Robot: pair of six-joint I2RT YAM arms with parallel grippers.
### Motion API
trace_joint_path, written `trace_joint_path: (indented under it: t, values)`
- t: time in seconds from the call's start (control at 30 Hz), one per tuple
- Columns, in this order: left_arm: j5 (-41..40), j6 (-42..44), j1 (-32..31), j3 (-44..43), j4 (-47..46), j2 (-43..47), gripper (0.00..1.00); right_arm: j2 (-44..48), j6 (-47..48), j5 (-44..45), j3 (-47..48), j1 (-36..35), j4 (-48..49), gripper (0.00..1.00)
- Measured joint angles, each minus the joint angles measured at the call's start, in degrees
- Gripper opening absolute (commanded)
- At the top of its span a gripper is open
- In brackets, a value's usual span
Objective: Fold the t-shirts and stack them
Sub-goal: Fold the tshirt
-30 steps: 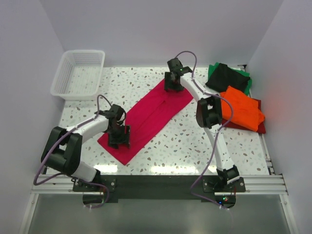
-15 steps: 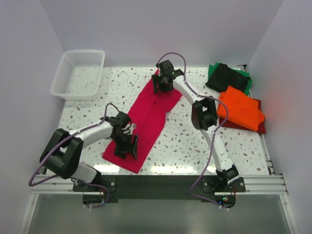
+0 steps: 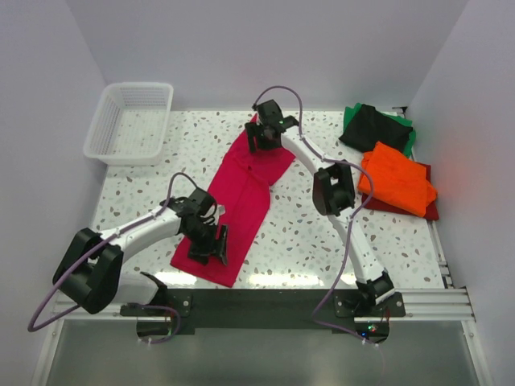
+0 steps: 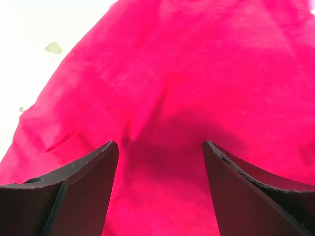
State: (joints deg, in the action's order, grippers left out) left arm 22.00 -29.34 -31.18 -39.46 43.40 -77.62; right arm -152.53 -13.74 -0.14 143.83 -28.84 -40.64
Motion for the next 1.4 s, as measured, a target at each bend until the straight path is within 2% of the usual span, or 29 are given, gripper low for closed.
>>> trace_joint_path:
  t: [0.47, 0.67, 0.77, 0.87, 0.97, 1.17, 1.4]
  values:
    - [-5.6, -2.6, 0.0, 0.3, 5.4, 9.0, 0.69, -0.1, 3.6, 5.5, -0.1, 3.1, 1.3, 0.74]
    - [-10.2, -2.8, 0.0, -7.2, 5.7, 9.6, 0.7, 1.3, 4.2, 6.6, -1.0, 3.2, 2.5, 0.74]
    - [-13.8, -2.8, 0.0, -13.5, 4.1, 7.7, 0.7, 6.1, 3.1, 6.4, -5.5, 3.1, 2.6, 0.73]
    - [-17.3, -2.8, 0.0, -21.7, 2.4, 0.8, 0.69, 15.1, 0.9, 6.3, -14.2, 3.0, 2.6, 0.71]
    - [-20.8, -2.5, 0.2, -32.6, -0.9, -12.0, 0.69, 26.6, -1.2, 6.3, -25.0, 2.6, 3.3, 0.71]
    - [-23.8, -2.0, 2.3, -48.1, -3.6, -31.6, 0.68, 47.3, -3.0, 6.3, -42.7, 1.6, 4.5, 0.71]
    - [-25.2, -0.1, 5.7, -62.3, -5.8, -44.3, 0.68, 59.6, -3.8, 7.4, -57.0, -3.2, 4.4, 0.7]
